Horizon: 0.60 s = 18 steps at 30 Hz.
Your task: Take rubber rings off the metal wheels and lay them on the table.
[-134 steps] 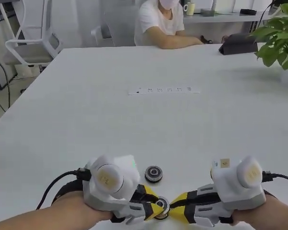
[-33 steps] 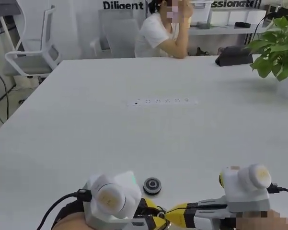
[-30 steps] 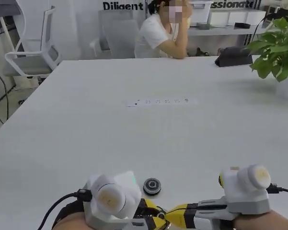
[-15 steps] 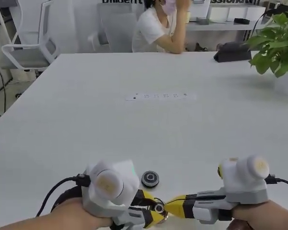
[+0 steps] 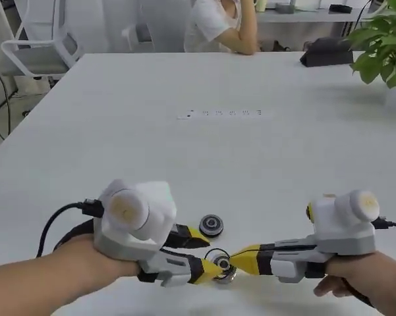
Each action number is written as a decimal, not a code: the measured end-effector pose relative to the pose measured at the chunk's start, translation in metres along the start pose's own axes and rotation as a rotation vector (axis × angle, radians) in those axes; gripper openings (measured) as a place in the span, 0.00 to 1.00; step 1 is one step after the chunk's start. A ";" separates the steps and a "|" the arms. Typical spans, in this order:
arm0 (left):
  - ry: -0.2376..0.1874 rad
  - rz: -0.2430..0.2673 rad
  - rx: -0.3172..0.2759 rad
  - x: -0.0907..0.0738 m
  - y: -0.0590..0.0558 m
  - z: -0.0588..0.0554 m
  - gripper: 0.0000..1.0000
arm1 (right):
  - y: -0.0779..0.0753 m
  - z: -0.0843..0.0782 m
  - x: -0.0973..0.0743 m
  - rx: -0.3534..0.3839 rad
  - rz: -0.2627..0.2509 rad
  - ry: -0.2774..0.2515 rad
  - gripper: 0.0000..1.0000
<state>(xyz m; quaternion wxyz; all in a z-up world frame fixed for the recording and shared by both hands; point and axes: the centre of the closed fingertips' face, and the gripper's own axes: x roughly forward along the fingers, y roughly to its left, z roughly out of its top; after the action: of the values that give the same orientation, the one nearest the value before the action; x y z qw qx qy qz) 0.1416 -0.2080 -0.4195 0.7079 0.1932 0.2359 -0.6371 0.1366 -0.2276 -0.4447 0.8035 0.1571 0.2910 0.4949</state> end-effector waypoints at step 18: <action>-0.072 0.093 -0.066 -0.061 0.025 -0.008 0.37 | 0.012 0.008 0.005 -0.003 0.045 0.011 0.00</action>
<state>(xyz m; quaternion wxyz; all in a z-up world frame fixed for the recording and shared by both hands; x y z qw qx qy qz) 0.1606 -0.1511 -0.3910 0.7506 0.1574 0.2217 -0.6021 0.1350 -0.2172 -0.4332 0.7907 0.1596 0.2912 0.5142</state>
